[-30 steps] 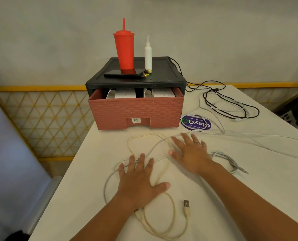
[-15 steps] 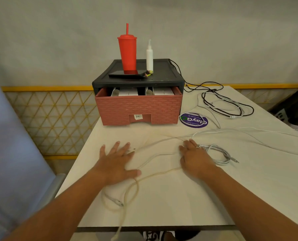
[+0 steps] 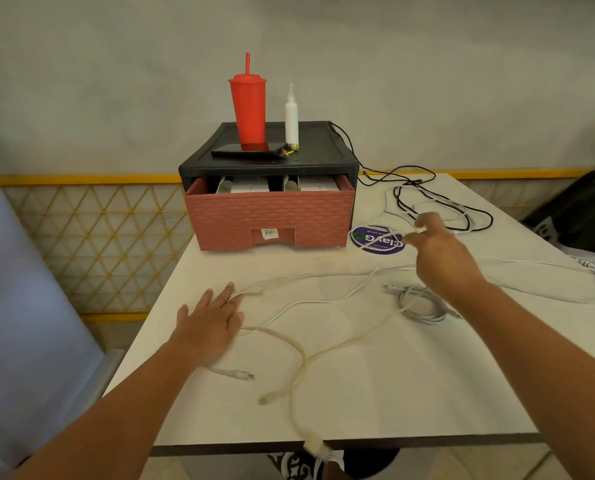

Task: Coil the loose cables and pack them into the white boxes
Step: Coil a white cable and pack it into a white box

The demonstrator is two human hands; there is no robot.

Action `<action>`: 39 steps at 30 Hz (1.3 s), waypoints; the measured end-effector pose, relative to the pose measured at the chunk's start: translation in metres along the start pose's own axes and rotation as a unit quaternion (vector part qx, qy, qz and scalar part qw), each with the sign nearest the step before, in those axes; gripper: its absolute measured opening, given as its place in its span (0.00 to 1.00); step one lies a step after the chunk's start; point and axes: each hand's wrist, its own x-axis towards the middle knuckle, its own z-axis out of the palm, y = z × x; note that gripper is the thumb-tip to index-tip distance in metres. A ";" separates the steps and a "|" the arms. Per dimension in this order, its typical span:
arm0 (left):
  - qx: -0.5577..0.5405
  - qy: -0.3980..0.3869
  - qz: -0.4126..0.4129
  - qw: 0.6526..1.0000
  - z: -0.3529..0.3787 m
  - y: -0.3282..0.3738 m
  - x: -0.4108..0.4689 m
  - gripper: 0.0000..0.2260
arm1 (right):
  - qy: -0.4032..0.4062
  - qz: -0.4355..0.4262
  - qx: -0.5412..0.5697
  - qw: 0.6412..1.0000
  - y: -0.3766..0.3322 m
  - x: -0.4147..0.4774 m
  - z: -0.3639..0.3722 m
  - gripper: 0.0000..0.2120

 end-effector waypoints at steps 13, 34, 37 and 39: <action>-0.043 0.008 0.055 0.998 0.001 -0.006 0.015 0.27 | 0.067 0.174 0.155 0.970 0.078 0.033 -0.026 0.21; -0.344 0.099 -0.047 0.933 -0.004 -0.019 0.027 0.24 | -0.070 0.081 -0.145 0.984 0.125 0.007 0.033 0.27; -0.331 0.086 -0.030 0.939 -0.012 -0.012 0.032 0.19 | -0.109 0.096 -0.076 0.986 0.117 0.011 0.044 0.26; -0.320 0.063 -0.023 0.945 -0.020 -0.006 0.037 0.12 | -0.116 0.112 0.000 0.987 0.107 0.017 0.048 0.24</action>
